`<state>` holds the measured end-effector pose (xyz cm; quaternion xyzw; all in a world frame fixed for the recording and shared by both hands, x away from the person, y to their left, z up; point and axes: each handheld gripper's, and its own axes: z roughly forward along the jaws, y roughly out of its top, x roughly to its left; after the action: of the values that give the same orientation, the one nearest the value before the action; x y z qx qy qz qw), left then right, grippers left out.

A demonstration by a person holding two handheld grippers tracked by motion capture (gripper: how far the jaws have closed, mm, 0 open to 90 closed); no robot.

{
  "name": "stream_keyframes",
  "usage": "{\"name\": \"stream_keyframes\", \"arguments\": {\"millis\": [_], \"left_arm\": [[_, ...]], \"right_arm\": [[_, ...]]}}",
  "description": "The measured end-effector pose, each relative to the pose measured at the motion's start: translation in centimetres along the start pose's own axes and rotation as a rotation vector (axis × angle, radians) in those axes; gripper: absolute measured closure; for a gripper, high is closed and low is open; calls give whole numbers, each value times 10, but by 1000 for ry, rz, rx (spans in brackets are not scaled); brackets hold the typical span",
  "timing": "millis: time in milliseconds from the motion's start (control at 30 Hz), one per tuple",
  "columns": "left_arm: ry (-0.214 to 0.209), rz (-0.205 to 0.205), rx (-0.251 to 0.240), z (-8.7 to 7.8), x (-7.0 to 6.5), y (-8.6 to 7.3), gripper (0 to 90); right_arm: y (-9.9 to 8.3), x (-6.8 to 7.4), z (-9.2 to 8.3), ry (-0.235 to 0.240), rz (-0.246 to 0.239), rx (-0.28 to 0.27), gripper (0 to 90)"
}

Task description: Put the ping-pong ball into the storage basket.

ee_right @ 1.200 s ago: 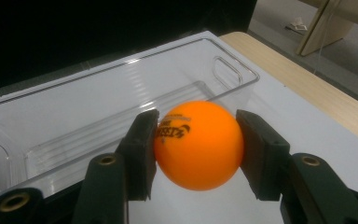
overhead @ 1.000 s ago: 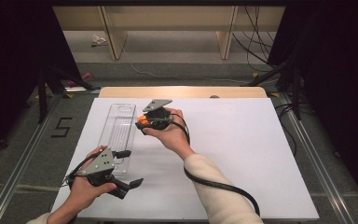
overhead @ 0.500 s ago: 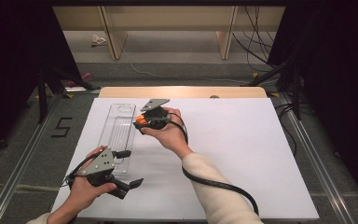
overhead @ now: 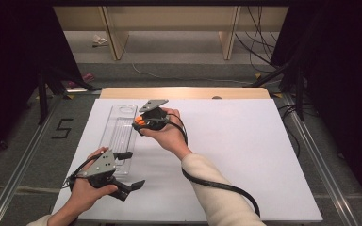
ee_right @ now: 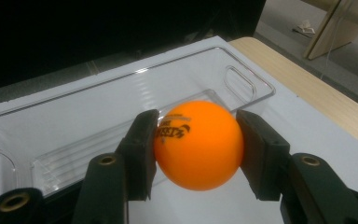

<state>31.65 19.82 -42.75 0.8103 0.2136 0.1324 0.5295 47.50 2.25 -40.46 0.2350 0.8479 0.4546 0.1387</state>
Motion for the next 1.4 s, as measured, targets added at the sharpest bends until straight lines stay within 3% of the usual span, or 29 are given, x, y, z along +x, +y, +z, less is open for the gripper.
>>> {"name": "stream_keyframes", "arguments": {"millis": [1400], "left_arm": [[0, 7, 3, 0, -1, 0, 10]], "right_arm": [[13, 13, 16, 44, -28, 13, 517]]}}
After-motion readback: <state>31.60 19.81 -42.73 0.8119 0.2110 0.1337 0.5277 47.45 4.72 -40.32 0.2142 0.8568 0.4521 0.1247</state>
